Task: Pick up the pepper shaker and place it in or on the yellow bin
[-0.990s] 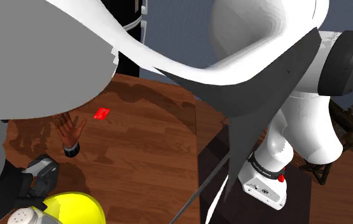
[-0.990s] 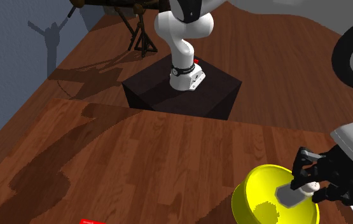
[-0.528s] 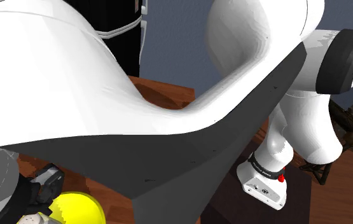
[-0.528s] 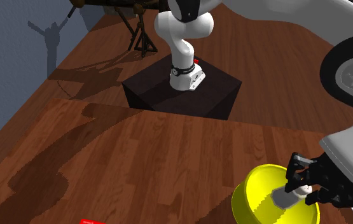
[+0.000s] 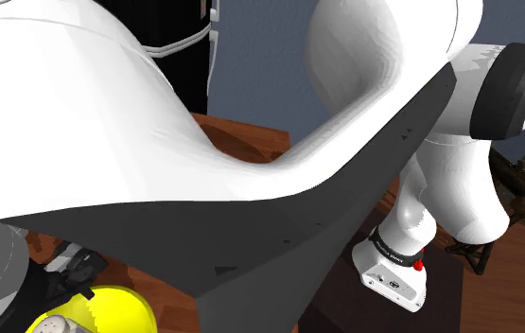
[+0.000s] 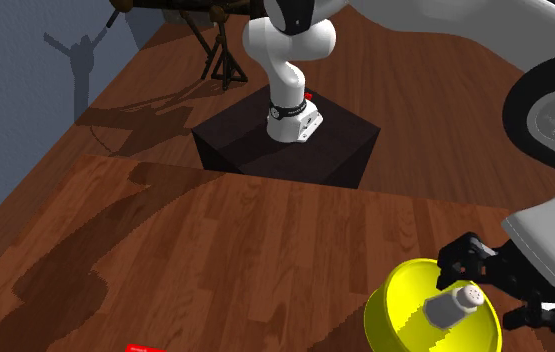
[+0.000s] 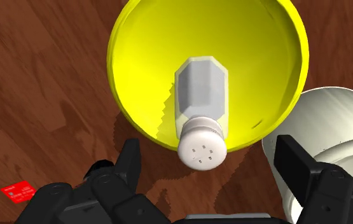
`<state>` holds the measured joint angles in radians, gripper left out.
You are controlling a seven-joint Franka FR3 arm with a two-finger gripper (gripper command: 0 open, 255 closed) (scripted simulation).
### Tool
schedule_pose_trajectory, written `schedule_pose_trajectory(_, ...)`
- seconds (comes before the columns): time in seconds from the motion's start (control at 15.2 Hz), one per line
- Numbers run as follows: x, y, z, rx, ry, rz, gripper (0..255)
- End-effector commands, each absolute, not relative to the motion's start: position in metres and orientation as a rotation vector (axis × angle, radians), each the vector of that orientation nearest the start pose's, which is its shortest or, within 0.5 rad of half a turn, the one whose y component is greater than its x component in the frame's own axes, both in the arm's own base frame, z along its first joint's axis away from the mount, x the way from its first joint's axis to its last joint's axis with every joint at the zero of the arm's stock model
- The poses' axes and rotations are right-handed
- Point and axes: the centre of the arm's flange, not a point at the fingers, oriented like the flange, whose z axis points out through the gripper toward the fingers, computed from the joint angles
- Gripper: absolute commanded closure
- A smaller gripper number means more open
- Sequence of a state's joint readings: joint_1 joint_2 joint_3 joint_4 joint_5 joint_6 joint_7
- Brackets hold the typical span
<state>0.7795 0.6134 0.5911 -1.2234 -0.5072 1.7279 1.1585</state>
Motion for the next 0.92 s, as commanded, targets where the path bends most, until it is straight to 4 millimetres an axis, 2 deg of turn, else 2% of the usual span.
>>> schedule_pose_trajectory(0.0, 0.288, 0.656, 0.456, -3.182, -0.336, -0.256, 0)
schedule_pose_trajectory(0.07, 0.288, 0.656, 0.456, -3.182, -0.336, -0.256, 0)
schedule_pose_trajectory(0.33, 0.28, 0.658, 0.505, -3.182, -0.336, -0.256, 0)
schedule_pose_trajectory(0.86, 0.28, 0.658, 0.505, -3.182, -0.336, -0.256, 0)
